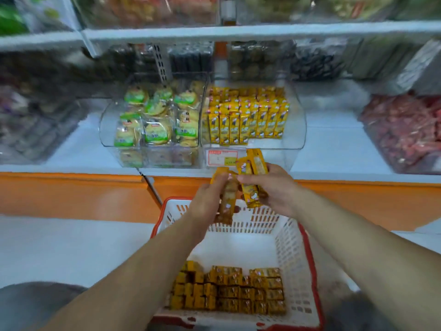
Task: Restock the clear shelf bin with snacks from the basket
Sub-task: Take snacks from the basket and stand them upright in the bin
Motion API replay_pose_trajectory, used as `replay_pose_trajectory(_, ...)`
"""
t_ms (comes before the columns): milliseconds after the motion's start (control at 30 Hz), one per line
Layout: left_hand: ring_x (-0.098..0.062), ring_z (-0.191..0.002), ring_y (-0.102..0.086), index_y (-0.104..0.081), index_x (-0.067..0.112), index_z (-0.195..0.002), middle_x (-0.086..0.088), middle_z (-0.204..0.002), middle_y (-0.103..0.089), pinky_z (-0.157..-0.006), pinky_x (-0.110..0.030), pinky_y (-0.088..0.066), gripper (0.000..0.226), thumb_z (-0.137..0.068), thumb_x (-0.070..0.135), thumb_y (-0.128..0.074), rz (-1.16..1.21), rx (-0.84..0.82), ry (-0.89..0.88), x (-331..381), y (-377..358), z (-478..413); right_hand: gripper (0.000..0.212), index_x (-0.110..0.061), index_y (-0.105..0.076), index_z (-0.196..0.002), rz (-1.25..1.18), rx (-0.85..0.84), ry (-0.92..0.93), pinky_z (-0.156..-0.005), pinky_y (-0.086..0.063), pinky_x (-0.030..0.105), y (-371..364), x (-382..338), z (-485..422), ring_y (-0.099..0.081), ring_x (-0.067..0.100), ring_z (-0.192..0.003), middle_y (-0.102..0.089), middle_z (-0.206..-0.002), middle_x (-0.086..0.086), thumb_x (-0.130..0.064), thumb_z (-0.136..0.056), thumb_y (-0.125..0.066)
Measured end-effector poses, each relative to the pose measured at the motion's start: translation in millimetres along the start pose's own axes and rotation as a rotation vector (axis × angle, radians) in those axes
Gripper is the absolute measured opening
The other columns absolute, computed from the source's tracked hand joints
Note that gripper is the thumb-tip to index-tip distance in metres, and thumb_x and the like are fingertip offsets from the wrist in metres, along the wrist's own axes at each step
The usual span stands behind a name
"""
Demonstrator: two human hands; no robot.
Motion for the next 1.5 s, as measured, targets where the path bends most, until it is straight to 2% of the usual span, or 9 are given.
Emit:
replay_pose_trajectory(267, -0.028, -0.093, -0.077, -0.066, 0.023, -0.120, -0.008, -0.101, -0.079, -0.070, -0.040, -0.057, 0.023, -0.106, 0.035, -0.052, 0.000, -0.049, -0.145, 38.9, -2.7, 56.3, 0.019, -0.015, -0.075, -0.092, 0.011, -0.030, 0.097, -0.055, -0.056, 0.029, -4.3, -36.7, 44.1, -0.072, 0.020, -0.064, -0.076, -0.077, 0.006, -0.007, -0.077, -0.082)
replay_pose_trajectory(733, -0.024, -0.084, -0.078, -0.058, 0.017, -0.125, -0.006, -0.097, -0.080, -0.071, -0.041, -0.061, 0.036, -0.094, 0.029, -0.071, 0.098, 0.018, -0.041, 28.9, 13.3, 32.6, 0.025, -0.006, -0.066, -0.114, -0.137, 0.027, 0.039, -0.096, -0.049, 0.061, -19.8, -12.0, 15.4, -0.068, 0.037, -0.094, -0.071, -0.110, 0.024, -0.004, -0.090, -0.058)
replay_pose_trajectory(867, -0.027, -0.100, -0.076, -0.058, 0.018, -0.130, -0.005, -0.110, -0.078, -0.083, -0.047, -0.061, 0.067, -0.077, 0.051, -0.084, 0.086, -0.063, -0.102, 23.8, 10.6, 38.8, 0.017, -0.014, -0.072, -0.102, -0.062, -0.006, 0.078, -0.077, -0.055, 0.039, -33.0, -4.1, 15.4, -0.072, 0.024, -0.089, -0.077, -0.098, 0.009, -0.007, -0.092, -0.060)
replay_pose_trajectory(1000, -0.027, -0.085, -0.078, -0.057, 0.012, -0.131, -0.009, -0.104, -0.079, -0.063, -0.036, -0.060, 0.067, -0.076, 0.037, -0.085, 0.082, 0.004, -0.033, 19.5, 33.6, 36.4, 0.011, -0.019, -0.071, -0.102, -0.089, -0.127, 0.012, -0.061, -0.057, 0.029, -39.8, 12.5, 3.5, -0.072, 0.014, -0.074, -0.077, -0.091, 0.002, -0.021, -0.096, -0.063)
replay_pose_trajectory(1100, -0.021, -0.071, -0.076, -0.057, 0.014, -0.126, -0.006, -0.092, -0.079, -0.052, -0.032, -0.057, 0.059, -0.080, 0.031, -0.087, -0.117, 0.088, 0.071, 0.7, 64.9, 33.5, 0.016, -0.019, -0.070, -0.108, 0.083, -0.130, -0.052, -0.065, -0.054, 0.027, -39.6, 50.3, -21.9, -0.072, 0.013, -0.080, -0.077, -0.092, -0.002, -0.023, -0.093, -0.068)
replay_pose_trajectory(1200, -0.024, -0.091, -0.073, -0.050, 0.021, -0.124, -0.003, -0.102, -0.074, -0.080, -0.044, -0.062, 0.062, -0.078, 0.032, -0.089, -0.383, 0.172, 0.120, -29.9, 99.5, 33.1, 0.030, -0.016, -0.063, -0.118, 0.326, -0.114, -0.182, -0.083, -0.056, 0.043, -39.7, 113.8, -57.6, -0.071, 0.027, -0.097, -0.072, -0.109, 0.006, -0.018, -0.089, -0.070)
replay_pose_trajectory(1267, -0.020, -0.088, -0.071, -0.051, 0.021, -0.116, 0.005, -0.093, -0.073, -0.073, -0.030, -0.058, 0.054, -0.078, 0.025, -0.089, -0.421, 0.195, 0.119, -48.2, 120.0, 32.8, 0.032, -0.011, -0.057, -0.119, 0.457, -0.144, -0.282, -0.074, -0.059, 0.041, -40.8, 155.5, -78.9, -0.072, 0.027, -0.088, -0.070, -0.104, 0.008, -0.019, -0.090, -0.067)
replay_pose_trajectory(1367, -0.013, -0.074, -0.068, -0.052, 0.027, -0.108, 0.011, -0.087, -0.070, -0.054, -0.018, -0.047, 0.050, -0.076, 0.029, -0.090, -0.535, 0.251, 0.150, -65.9, 142.8, 32.5, 0.023, -0.013, -0.049, -0.094, 0.612, -0.191, -0.363, -0.050, -0.043, 0.034, -41.6, 208.8, -109.4, -0.054, 0.024, -0.064, -0.051, -0.075, 0.004, -0.024, -0.085, -0.066)
replay_pose_trajectory(1500, 0.001, -0.062, -0.069, -0.053, 0.033, -0.114, 0.015, -0.091, -0.070, -0.044, -0.014, -0.047, 0.057, -0.072, 0.040, -0.090, -0.679, 0.270, 0.206, -83.4, 158.8, 33.6, 0.033, -0.022, -0.037, -0.063, 0.645, -0.057, -0.378, -0.050, -0.037, 0.032, -46.8, 270.4, -152.0, -0.041, 0.021, -0.049, -0.037, -0.053, 0.000, -0.021, -0.071, -0.070)
Point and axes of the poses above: each hand's wrist, its own z-axis away from the middle knuckle, its own y-axis out of the back of the hand, x = y × z, the point moved 2 cm from there along -z, towards the middle knuckle
